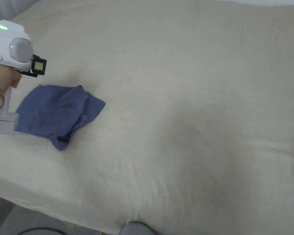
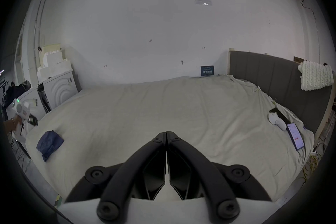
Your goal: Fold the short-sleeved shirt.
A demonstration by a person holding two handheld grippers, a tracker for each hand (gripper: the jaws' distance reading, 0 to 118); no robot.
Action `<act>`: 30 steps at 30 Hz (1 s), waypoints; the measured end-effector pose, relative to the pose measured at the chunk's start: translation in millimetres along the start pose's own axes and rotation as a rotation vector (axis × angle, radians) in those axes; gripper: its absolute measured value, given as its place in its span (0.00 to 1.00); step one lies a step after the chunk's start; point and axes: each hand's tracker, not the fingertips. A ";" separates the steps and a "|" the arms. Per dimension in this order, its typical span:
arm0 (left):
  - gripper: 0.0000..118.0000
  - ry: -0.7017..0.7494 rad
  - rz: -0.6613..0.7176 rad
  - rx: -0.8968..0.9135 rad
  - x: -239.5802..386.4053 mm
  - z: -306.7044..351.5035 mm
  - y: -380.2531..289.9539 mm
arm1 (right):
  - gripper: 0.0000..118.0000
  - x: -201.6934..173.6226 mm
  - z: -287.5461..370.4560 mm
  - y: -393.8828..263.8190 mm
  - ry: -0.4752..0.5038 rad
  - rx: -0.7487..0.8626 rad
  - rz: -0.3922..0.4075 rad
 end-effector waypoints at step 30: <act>0.99 -0.677 0.167 0.714 193.3 322.2 -93.8 | 0.00 48.3 80.1 22.6 0.008 0.206 0.091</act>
